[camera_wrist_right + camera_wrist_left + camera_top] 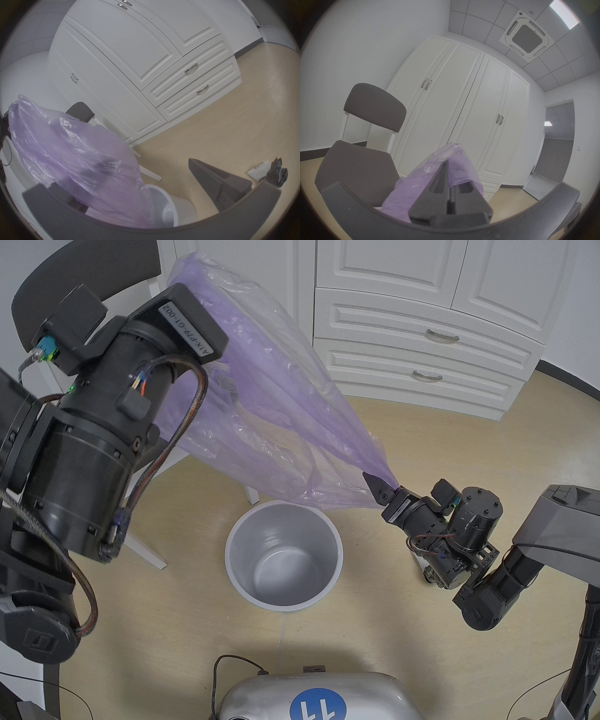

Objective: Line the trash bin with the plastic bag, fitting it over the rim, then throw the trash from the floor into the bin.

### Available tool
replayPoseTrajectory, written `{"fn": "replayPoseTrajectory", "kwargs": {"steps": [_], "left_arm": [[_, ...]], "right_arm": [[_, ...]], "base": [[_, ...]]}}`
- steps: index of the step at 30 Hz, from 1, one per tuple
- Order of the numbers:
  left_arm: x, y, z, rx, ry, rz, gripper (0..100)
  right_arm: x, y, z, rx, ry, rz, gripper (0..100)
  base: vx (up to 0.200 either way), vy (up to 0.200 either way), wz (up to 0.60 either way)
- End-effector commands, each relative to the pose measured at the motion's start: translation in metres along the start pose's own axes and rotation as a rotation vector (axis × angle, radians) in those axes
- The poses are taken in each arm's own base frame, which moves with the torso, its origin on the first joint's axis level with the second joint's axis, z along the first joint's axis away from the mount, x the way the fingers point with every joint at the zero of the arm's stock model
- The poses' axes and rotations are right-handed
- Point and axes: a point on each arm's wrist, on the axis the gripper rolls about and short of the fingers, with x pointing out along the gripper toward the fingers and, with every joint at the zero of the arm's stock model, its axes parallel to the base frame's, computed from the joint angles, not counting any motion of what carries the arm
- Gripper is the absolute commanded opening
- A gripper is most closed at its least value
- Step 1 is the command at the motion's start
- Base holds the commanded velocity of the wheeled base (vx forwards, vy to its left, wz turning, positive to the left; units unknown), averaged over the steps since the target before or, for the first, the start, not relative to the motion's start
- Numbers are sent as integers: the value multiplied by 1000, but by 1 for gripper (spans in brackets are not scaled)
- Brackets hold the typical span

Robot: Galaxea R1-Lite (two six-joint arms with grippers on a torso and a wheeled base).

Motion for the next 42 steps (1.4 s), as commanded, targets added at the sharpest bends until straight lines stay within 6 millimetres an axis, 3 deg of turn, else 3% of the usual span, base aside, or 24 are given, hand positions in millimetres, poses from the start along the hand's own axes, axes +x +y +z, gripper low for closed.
{"fn": "replayPoseTrajectory", "kwargs": {"steps": [1, 7, 20, 21, 27, 36, 42], "left_arm": [[0, 0, 1, -1, -2, 1, 0], [0, 0, 1, -1, -2, 1, 0], [0, 0, 0, 1, 0, -1, 0], [0, 0, 0, 1, 0, -1, 0], [0, 0, -1, 2, 3, -1, 0], [0, -1, -10, 15, 25, -6, 0], [-5, 5, -19, 56, 61, -6, 0]], "right_arm": [[3, -5, 2, -22, -24, -11, 100], [12, -15, 2, -53, -61, -56, 100], [11, -11, 3, -49, -61, -46, 100], [11, -10, 4, -42, -63, -41, 0], [7, -2, 17, -24, -90, -21, 0], [-23, 36, 34, -40, -90, 60, 0], [-36, 46, 50, -124, -126, 71, 0]], "base": [[0, 0, 0], [0, 0, 0], [0, 0, 0], [0, 0, 0], [0, 0, 0], [0, 0, 0], [0, 0, 0]]}}
